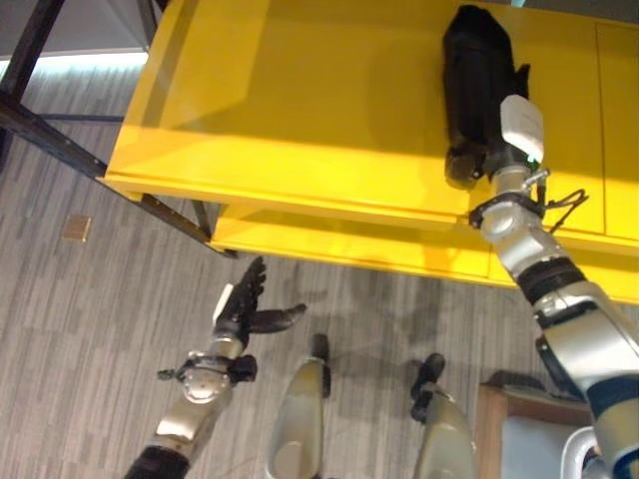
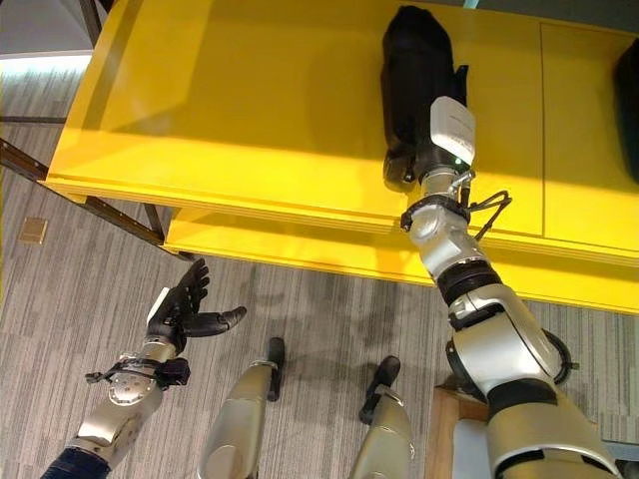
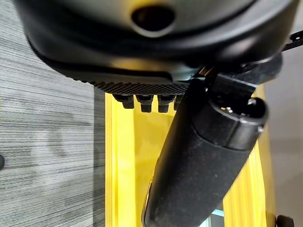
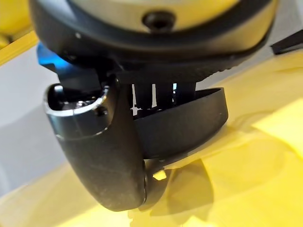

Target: Move parts from the plastic box to the shelf.

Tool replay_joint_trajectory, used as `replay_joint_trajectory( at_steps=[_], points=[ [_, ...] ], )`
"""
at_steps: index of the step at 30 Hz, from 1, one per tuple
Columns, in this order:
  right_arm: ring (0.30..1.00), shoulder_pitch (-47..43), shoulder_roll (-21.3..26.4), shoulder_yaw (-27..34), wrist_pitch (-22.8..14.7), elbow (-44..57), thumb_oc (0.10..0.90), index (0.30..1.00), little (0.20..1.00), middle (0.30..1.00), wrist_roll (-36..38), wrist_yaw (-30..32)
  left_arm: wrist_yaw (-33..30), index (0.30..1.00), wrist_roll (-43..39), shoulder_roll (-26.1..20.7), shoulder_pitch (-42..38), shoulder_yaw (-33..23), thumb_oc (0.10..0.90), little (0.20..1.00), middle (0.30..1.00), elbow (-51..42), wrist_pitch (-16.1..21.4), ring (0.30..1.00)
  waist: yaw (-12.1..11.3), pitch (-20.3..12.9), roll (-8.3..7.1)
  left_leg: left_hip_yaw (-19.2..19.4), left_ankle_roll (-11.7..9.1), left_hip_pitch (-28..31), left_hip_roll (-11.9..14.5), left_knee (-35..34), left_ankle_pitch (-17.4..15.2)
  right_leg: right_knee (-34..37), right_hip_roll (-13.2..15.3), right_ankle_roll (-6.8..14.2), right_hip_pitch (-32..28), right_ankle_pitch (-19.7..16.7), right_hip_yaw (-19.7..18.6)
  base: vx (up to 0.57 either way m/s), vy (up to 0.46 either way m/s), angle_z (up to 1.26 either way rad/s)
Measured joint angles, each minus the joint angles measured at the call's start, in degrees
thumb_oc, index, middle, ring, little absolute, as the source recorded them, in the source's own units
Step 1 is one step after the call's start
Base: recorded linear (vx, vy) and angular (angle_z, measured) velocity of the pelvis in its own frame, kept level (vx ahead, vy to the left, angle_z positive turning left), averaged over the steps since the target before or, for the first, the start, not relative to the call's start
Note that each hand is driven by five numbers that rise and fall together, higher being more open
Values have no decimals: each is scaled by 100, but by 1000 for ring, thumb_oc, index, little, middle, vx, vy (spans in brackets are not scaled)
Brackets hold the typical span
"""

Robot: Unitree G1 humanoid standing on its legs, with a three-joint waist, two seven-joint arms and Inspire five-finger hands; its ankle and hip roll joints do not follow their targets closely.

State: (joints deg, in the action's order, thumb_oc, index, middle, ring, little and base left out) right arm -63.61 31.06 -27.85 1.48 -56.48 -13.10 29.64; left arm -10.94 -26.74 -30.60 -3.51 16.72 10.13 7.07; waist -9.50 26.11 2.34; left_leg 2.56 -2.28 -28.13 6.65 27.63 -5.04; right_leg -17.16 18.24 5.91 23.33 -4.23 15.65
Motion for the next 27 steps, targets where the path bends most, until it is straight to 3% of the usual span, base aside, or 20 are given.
replay_joint_trajectory(
  at_steps=[17, 27],
  points=[
    [300, 262, -2, 431, 128, 73, 400, 300, 300, 300, 199, 382, -124, 1000, 2, 0, -48, 121, 900, 1000, 1000, 1, 7, 1000, 157, -3, -9, 21, 79, 2, -86, 180, -132, 29, 44, -29, -90, -46, -31, -1, 2, 0],
    [300, 911, 152, 626, 133, 844, 400, 300, 300, 300, -44, 390, -127, 1000, 6, -2, -20, 106, 900, 1000, 1000, 4, 46, 1000, 251, 1, -140, 54, 69, 2, -79, 251, -172, 30, 34, -20, -90, -48, -86, -1, 0, -1]
  ],
)
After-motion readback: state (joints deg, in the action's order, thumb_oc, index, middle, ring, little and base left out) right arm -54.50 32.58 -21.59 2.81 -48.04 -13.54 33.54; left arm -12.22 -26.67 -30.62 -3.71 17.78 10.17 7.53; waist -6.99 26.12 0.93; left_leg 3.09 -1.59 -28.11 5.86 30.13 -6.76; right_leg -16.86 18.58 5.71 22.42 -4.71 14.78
